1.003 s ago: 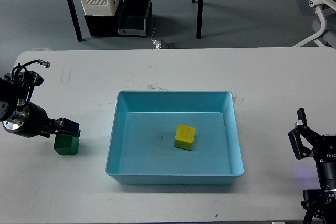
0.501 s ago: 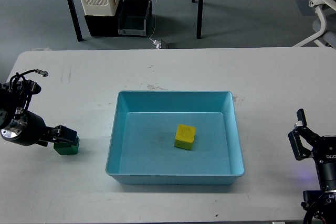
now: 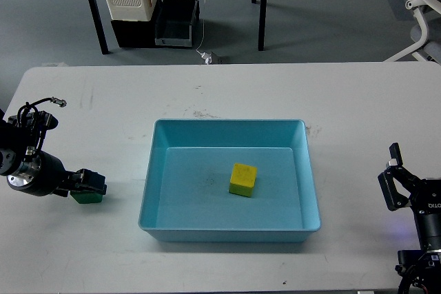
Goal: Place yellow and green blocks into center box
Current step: 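Lower the left gripper over the green cube and close on it, then lift the green cube into the tray beside the yellow cube and release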
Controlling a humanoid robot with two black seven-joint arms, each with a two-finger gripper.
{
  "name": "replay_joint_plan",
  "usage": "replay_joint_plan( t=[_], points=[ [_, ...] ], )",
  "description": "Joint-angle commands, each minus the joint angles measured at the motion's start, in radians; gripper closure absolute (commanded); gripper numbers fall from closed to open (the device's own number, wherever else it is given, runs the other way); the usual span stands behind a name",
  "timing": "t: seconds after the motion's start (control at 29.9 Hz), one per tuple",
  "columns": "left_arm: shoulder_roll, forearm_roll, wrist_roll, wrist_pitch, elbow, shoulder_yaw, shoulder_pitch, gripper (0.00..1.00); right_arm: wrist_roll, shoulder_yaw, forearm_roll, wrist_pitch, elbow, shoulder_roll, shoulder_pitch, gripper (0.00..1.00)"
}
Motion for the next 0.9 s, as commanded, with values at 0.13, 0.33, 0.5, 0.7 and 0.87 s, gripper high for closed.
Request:
replay_joint_plan(
  t=[0.13, 0.33, 0.5, 0.7, 0.87],
  points=[
    [-0.001, 0.085, -0.088, 0.000, -0.002, 0.000, -0.001, 0.39, 0.000, 0.000, 0.000, 0.000, 0.000, 0.000, 0.000, 0.00],
    [-0.001, 0.087, -0.109, 0.000, 0.000, 0.002, -0.001, 0.56, 0.000, 0.000, 0.000, 0.000, 0.000, 0.000, 0.000, 0.00],
    [0.002, 0.105, -0.080, 0.000, 0.000, 0.003, -0.007, 0.92, 0.000, 0.000, 0.000, 0.000, 0.000, 0.000, 0.000, 0.00],
    [0.008, 0.105, -0.043, 0.000, -0.003, -0.004, -0.011, 0.98, 0.000, 0.000, 0.000, 0.000, 0.000, 0.000, 0.000, 0.00],
    [0.006, 0.097, -0.048, 0.000, 0.020, -0.067, -0.020, 1.00, 0.000, 0.000, 0.000, 0.000, 0.000, 0.000, 0.000, 0.00]
  ],
)
